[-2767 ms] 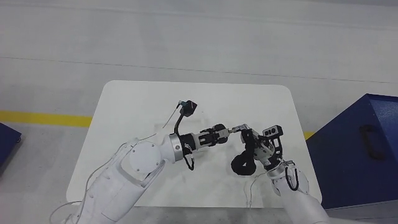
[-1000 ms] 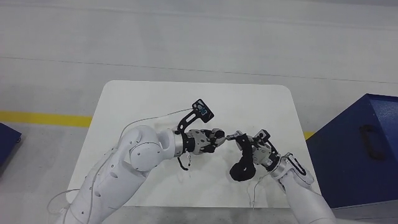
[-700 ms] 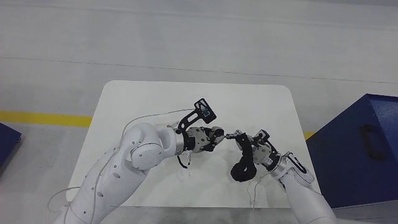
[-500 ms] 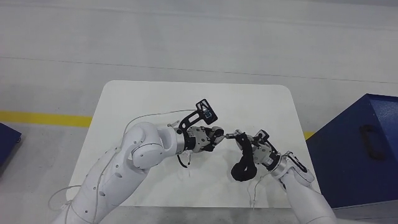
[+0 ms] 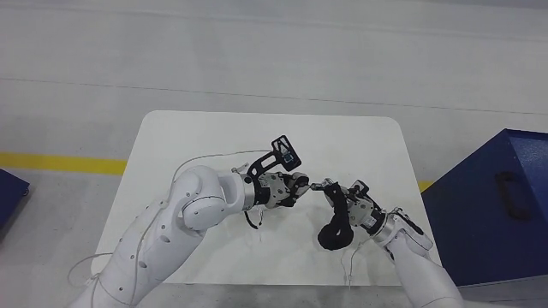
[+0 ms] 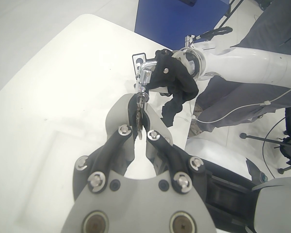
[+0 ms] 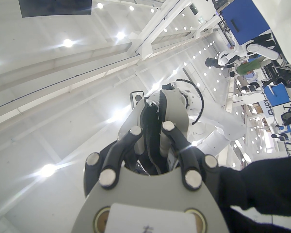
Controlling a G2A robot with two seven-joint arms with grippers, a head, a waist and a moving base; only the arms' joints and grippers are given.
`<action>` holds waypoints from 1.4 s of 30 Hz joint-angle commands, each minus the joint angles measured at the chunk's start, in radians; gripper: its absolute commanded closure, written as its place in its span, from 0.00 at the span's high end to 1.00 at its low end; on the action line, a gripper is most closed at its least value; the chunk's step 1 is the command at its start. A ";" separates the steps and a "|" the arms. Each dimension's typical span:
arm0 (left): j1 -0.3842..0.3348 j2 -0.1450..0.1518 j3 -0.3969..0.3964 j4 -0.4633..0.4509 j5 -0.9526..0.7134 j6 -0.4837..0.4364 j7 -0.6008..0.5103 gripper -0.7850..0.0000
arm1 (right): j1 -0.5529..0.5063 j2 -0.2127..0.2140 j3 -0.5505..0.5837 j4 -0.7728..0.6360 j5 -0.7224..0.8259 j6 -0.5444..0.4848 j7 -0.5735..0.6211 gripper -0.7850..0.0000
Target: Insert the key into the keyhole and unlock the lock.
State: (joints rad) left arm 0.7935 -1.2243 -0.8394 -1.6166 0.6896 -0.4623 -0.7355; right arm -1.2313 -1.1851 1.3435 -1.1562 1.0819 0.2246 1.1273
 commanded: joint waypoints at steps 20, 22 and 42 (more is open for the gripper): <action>0.035 -0.002 -0.048 -0.019 -0.005 0.007 0.119 1.00 | -0.014 -0.002 0.012 -0.006 0.070 0.037 -0.048 0.00; 0.043 0.000 -0.065 -0.027 -0.008 0.007 0.143 1.00 | -0.010 -0.005 0.020 -0.003 0.088 0.008 -0.081 0.00; 0.083 -0.006 -0.067 -0.020 -0.121 0.041 0.179 1.00 | -0.013 -0.036 0.042 -0.013 0.012 -0.537 -0.277 0.00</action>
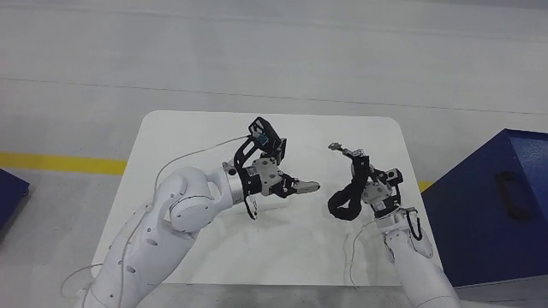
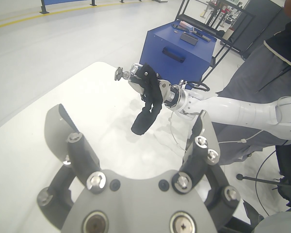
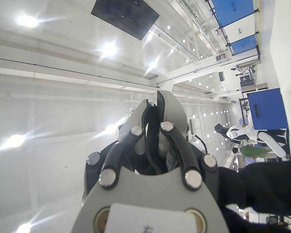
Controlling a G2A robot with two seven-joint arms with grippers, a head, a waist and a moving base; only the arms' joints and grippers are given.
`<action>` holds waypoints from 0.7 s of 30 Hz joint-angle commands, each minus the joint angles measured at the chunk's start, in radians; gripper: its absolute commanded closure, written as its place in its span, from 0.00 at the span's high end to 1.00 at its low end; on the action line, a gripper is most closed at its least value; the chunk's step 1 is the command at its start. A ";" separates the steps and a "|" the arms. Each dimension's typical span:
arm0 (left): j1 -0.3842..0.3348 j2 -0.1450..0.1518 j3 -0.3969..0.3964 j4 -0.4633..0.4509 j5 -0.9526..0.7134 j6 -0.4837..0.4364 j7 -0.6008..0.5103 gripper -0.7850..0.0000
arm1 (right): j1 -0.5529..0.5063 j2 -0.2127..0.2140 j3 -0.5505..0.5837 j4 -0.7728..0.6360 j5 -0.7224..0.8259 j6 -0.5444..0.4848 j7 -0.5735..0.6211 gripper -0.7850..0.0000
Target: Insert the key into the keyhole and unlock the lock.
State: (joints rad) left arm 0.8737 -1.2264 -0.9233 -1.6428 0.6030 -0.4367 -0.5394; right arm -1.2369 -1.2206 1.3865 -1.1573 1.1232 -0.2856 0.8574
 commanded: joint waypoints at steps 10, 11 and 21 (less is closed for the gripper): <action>-0.105 -0.077 0.165 0.165 -0.466 0.090 -0.098 1.00 | -0.040 -0.015 -0.030 -0.033 -0.108 -0.158 -0.028 0.00; -0.116 -0.084 0.180 0.179 -0.475 0.097 -0.102 1.00 | -0.039 -0.016 -0.030 -0.029 -0.109 -0.160 -0.027 0.00; -0.185 -0.145 0.270 0.293 -0.590 0.123 -0.127 1.00 | -0.033 -0.024 -0.034 -0.003 -0.132 -0.178 -0.011 0.00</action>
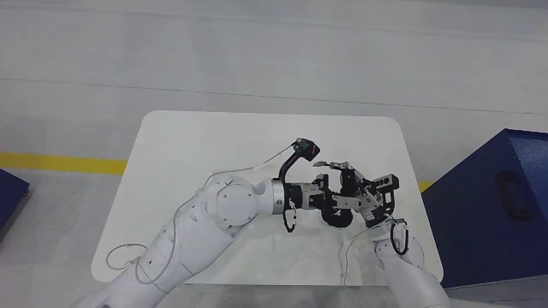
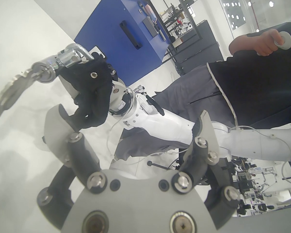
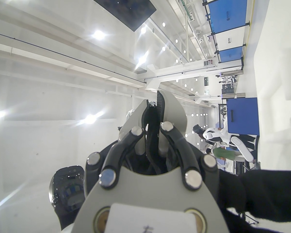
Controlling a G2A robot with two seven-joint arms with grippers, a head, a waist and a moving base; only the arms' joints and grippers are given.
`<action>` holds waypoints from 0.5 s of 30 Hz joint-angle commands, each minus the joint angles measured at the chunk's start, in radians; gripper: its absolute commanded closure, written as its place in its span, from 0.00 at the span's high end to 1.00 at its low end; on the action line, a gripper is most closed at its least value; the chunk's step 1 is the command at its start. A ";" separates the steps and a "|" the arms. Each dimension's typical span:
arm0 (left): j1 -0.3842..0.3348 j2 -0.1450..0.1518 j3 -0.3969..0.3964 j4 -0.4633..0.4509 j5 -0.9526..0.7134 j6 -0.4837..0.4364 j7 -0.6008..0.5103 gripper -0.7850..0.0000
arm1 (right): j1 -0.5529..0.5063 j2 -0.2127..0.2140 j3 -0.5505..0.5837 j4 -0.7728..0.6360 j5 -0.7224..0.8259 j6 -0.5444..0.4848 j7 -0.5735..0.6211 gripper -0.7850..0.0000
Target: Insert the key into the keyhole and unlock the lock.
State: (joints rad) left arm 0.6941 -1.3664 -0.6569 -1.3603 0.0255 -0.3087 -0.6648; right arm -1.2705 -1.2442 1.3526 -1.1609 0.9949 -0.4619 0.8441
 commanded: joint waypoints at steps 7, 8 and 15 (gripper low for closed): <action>-0.036 -0.040 0.033 0.082 -0.065 -0.024 0.004 1.00 | -0.002 -0.004 -0.003 0.002 -0.024 -0.008 0.025 0.00; -0.040 -0.045 0.035 0.094 -0.075 -0.023 0.005 1.00 | -0.003 -0.005 -0.003 0.002 -0.026 -0.007 0.028 0.00; -0.065 -0.075 0.054 0.152 -0.110 -0.044 -0.007 1.00 | -0.013 -0.006 -0.001 -0.005 -0.048 -0.007 0.050 0.00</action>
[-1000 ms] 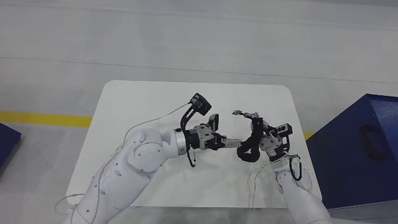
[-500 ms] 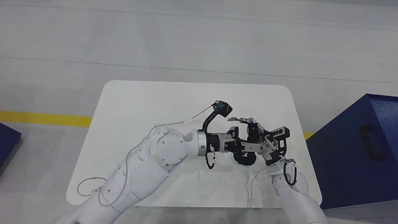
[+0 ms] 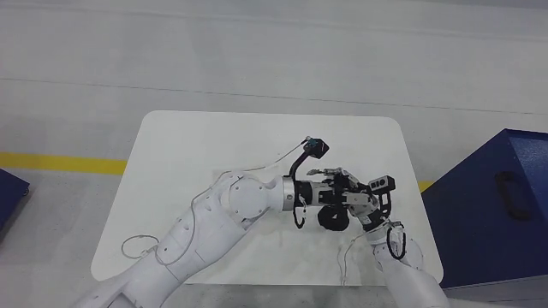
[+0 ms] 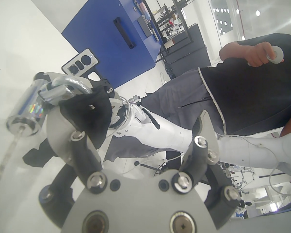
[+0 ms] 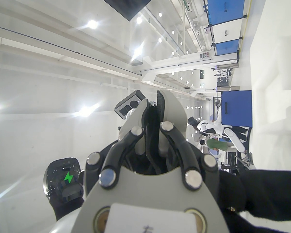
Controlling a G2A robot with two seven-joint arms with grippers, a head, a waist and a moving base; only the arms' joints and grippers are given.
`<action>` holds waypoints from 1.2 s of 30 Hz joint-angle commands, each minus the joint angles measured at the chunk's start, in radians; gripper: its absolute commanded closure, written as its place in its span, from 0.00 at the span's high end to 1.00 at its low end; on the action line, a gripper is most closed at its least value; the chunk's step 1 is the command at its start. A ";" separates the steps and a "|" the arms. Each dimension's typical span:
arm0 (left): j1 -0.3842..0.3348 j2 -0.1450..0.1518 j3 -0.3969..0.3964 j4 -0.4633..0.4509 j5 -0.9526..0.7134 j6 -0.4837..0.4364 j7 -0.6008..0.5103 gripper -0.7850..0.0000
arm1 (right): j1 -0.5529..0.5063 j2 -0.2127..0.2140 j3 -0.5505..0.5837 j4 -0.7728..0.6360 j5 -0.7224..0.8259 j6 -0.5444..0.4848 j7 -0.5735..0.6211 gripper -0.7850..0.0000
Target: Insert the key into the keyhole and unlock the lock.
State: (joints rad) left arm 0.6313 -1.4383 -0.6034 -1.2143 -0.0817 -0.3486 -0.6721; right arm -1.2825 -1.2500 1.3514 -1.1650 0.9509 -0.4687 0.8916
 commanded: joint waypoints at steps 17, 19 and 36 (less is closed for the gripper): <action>0.000 -0.047 -0.015 0.088 -0.130 -0.065 -0.047 1.00 | -0.019 -0.004 0.015 -0.011 -0.023 -0.007 0.017 0.00; -0.001 -0.050 -0.017 0.091 -0.127 -0.070 -0.049 1.00 | -0.019 -0.005 0.017 -0.012 -0.022 -0.009 0.016 0.00; 0.039 -0.058 -0.075 0.138 -0.183 -0.111 -0.083 1.00 | 0.016 -0.015 0.054 0.042 -0.190 -0.336 -0.089 0.00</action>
State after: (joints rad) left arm 0.6698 -1.4956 -0.6747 -1.0831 -0.2580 -0.4556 -0.7512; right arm -1.2705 -1.2657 1.4003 -1.1306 0.7825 -0.7909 0.8119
